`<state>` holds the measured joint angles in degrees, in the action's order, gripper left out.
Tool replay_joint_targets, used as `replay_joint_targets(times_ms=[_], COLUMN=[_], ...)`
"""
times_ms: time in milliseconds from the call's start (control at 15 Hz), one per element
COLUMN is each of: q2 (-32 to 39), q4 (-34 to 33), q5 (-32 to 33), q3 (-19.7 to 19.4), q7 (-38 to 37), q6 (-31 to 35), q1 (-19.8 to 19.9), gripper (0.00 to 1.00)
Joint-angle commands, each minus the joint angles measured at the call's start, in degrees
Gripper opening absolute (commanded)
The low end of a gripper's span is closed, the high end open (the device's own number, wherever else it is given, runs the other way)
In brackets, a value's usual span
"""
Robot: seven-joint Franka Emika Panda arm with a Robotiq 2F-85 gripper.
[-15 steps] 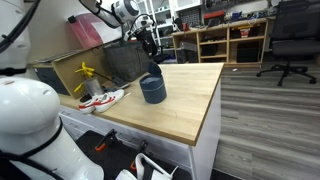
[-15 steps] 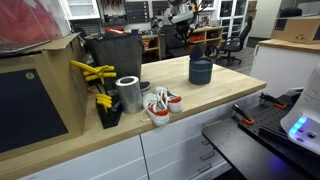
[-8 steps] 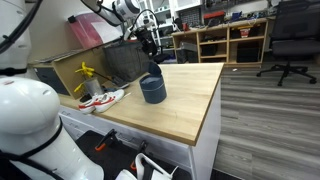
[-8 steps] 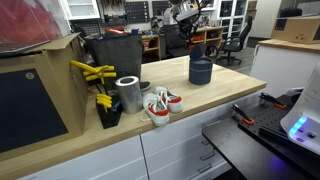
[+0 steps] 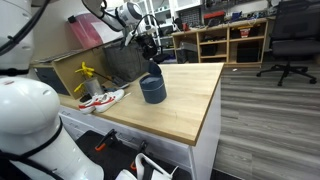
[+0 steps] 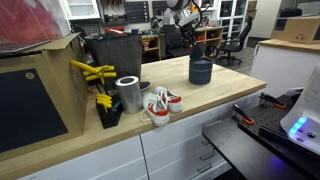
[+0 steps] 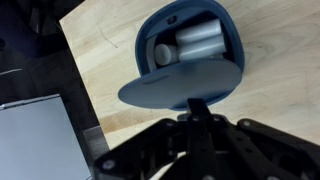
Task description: Fully open the bin
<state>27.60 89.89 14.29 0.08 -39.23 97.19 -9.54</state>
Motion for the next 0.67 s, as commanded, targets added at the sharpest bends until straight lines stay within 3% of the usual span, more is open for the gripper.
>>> replay_joint_targets(times_ms=[0, 333, 600], q2=[0.54, 0.46, 0.22], q4=[-1.83, -2.19, -1.67], q5=[0.35, 1.23, 2.19], q3=[-0.54, -0.62, -0.74], q7=[2.97, 3.82, 2.67], q6=[-5.38, -8.95, -8.05], q1=[-0.66, -1.01, -1.23], gripper=[0.00, 0.00, 0.00])
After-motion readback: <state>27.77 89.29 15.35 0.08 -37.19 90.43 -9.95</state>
